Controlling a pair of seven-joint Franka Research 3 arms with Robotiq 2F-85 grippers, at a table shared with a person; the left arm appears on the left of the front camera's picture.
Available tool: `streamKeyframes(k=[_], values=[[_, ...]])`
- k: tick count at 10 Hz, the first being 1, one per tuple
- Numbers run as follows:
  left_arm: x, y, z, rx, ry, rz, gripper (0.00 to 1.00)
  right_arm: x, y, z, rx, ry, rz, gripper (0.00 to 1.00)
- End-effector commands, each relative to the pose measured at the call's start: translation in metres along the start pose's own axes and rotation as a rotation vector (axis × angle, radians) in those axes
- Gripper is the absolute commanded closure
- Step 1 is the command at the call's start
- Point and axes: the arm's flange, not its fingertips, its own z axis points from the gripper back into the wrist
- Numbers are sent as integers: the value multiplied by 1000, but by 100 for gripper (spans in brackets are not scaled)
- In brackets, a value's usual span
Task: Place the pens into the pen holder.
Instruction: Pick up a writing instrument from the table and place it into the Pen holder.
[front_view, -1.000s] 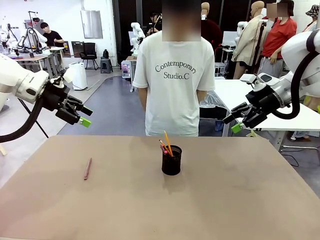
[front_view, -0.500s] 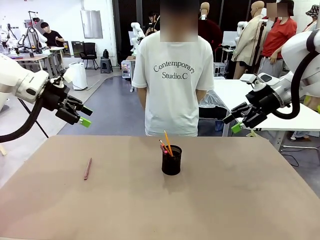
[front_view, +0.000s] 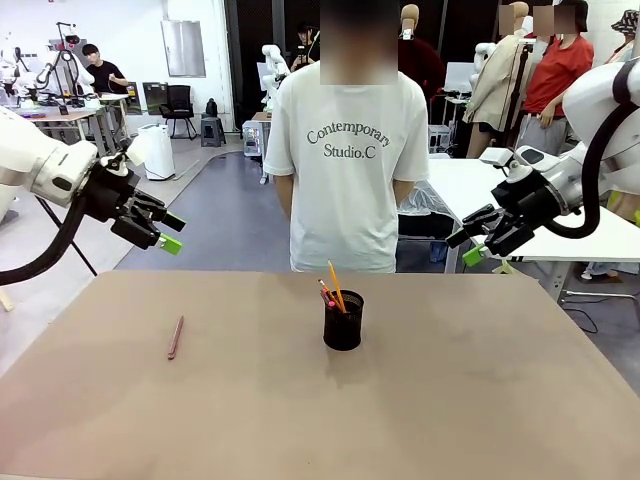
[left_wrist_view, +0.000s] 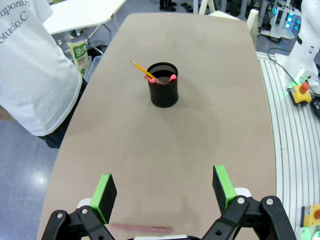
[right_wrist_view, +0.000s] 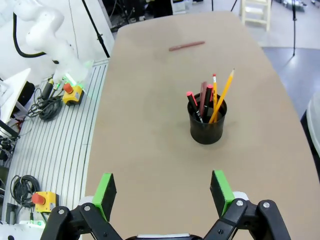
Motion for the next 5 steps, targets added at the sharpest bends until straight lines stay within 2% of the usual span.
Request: streamKeyframes(k=[1, 2, 3, 5], values=[[0, 0, 0, 0, 0, 0, 0, 1, 2, 0, 4, -6, -6, 0], [0, 0, 2, 83, 442, 102, 0, 1, 2, 0, 4, -6, -6, 0], [5, -3, 4, 101, 566, 173, 0, 1, 2, 0, 4, -6, -6, 0], [2, -5, 5, 162, 762, 233, 0, 1, 2, 0, 4, -6, -6, 0]])
